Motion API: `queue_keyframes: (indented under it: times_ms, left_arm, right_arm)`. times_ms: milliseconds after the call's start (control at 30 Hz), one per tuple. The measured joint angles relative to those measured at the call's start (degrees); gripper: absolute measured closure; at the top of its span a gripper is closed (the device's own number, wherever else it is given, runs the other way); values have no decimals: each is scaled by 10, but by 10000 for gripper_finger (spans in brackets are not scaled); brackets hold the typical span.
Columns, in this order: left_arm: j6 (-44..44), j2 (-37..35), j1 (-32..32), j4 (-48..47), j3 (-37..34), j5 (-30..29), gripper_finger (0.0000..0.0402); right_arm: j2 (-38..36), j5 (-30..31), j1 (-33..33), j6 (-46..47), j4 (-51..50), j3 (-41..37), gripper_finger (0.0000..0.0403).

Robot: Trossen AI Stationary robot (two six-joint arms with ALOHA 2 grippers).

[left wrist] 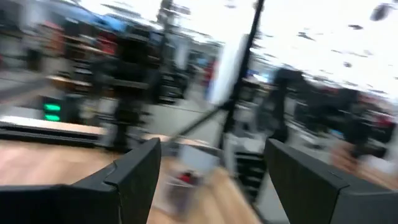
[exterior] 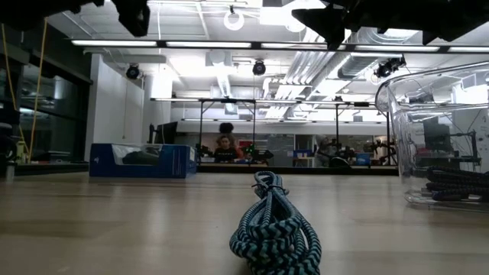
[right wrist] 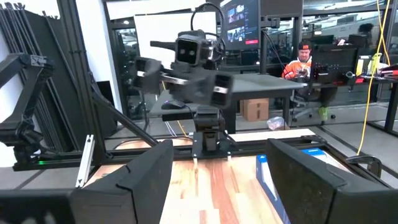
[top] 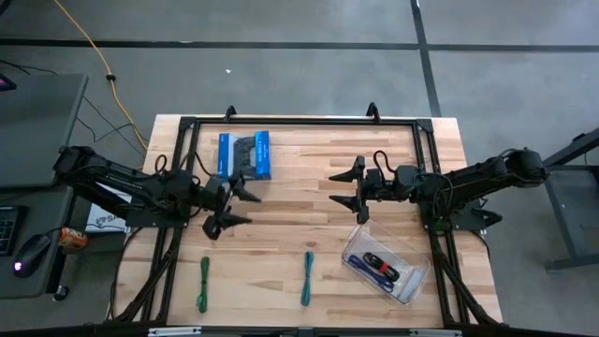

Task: Pick and place USB-C Cables
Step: Put the green charger cable into the transparent bin

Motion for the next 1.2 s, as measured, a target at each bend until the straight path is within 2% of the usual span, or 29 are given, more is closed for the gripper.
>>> queue_keyframes:
  times_ms: [133, 233, 333, 500, 667, 900, 1200]
  left_arm:
    - [9, 19, -37, -104, 43, 59, 133]
    - [23, 42, -86, -225, 83, 65, 133]
    - [35, 76, -143, -296, 114, 65, 133]
    - [45, 131, -236, -360, 143, 53, 133]
    - [91, 177, -300, -408, 145, 45, 133]
    - [59, 245, -355, -512, 145, 44, 133]
    - [36, 308, -399, -535, 145, 41, 133]
  right_arm:
    - [0, 0, 0, 0, 0, 0, 153]
    - [0, 0, 0, 0, 0, 0, 153]
    - [0, 0, 0, 0, 0, 0, 153]
    - [0, 0, 0, 2, 0, 0, 153]
    - [0, 0, 0, 14, 0, 0, 153]
    - [0, 0, 0, 14, -4, 0, 153]
    - [0, 0, 0, 14, -8, 0, 153]
